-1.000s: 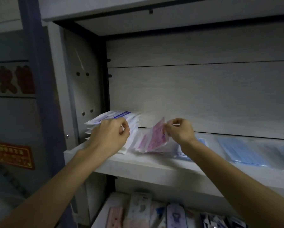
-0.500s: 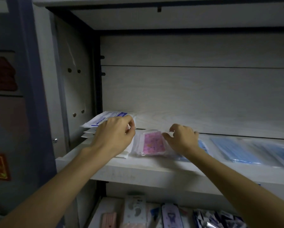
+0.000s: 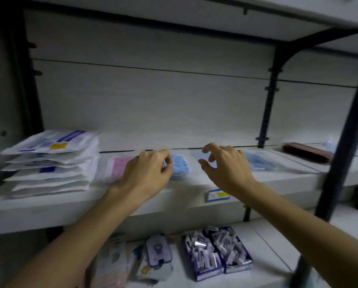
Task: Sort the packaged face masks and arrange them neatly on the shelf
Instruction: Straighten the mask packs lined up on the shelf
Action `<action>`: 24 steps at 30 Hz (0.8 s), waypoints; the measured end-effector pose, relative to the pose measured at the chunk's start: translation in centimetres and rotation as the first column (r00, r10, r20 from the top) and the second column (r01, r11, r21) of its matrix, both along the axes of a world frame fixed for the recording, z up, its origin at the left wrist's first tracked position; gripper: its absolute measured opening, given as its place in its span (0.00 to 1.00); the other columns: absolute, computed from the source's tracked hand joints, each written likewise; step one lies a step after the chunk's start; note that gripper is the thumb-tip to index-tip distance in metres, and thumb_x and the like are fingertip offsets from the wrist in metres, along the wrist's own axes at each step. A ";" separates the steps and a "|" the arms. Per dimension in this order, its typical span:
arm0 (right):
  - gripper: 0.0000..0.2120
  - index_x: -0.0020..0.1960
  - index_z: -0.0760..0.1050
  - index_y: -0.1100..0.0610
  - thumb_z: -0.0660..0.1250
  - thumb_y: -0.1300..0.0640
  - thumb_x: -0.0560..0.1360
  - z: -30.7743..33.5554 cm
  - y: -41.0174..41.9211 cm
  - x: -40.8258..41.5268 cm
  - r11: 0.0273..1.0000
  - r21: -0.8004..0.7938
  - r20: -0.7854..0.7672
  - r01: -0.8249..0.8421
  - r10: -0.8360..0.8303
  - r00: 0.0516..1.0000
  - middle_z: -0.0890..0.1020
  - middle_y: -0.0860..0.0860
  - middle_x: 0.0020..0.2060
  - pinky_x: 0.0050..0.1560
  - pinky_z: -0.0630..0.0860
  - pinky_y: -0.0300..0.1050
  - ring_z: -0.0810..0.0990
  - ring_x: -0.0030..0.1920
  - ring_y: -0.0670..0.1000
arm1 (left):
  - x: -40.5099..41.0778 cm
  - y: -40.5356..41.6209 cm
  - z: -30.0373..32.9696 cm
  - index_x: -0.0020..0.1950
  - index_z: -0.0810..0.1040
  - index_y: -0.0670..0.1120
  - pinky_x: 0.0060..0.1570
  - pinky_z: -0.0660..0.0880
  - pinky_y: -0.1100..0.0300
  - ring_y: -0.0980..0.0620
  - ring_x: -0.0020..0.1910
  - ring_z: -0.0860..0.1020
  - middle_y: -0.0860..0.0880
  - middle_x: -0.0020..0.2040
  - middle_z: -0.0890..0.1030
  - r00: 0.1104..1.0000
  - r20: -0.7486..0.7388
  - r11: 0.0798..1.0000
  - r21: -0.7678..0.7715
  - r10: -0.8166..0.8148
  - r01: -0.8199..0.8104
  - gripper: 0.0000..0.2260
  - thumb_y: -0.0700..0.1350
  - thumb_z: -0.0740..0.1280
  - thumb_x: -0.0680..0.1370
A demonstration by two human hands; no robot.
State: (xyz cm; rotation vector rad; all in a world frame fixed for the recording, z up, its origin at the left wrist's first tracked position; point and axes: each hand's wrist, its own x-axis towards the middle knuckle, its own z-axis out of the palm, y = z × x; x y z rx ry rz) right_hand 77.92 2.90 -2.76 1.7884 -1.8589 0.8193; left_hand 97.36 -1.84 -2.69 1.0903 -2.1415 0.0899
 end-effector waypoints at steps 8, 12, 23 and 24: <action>0.16 0.65 0.72 0.52 0.62 0.47 0.80 0.7 6.5 -8.4 0.997 0.060 0.002 0.058 -0.058 0.998 0.81 0.48 0.53 0.39 0.66 0.40 0.77 0.50 0.49 | -9.0 3.5 0.9 0.48 0.77 0.51 0.41 0.74 0.56 0.49 0.44 0.77 0.54 0.42 0.81 0.994 0.018 0.994 -0.014 -0.106 0.106 0.05 0.49 0.62 0.78; 0.15 0.64 0.73 0.53 0.64 0.49 0.79 0.6 10.5 -14.3 0.992 0.098 0.018 0.077 -0.079 0.997 0.82 0.50 0.52 0.42 0.72 0.42 0.79 0.50 0.51 | -14.8 6.2 0.5 0.47 0.77 0.50 0.38 0.71 0.58 0.49 0.42 0.77 0.52 0.43 0.81 0.986 0.031 0.986 -0.004 -0.164 0.164 0.06 0.48 0.62 0.78; 0.13 0.61 0.75 0.55 0.66 0.53 0.78 -0.2 21.8 -32.1 0.980 0.144 0.069 0.138 -0.149 0.986 0.83 0.52 0.49 0.48 0.80 0.46 0.81 0.46 0.50 | -33.6 15.0 -1.4 0.49 0.76 0.49 0.36 0.67 0.60 0.52 0.42 0.76 0.52 0.43 0.80 0.941 0.034 0.941 0.021 -0.337 0.337 0.06 0.48 0.61 0.79; 0.13 0.61 0.75 0.55 0.66 0.53 0.78 -0.3 22.3 -33.4 0.978 0.145 0.079 0.149 -0.162 0.984 0.83 0.52 0.49 0.49 0.80 0.47 0.81 0.46 0.51 | -35.1 15.6 -1.6 0.49 0.76 0.49 0.37 0.67 0.59 0.52 0.43 0.77 0.52 0.43 0.80 0.934 0.039 0.935 0.025 -0.354 0.354 0.06 0.48 0.61 0.79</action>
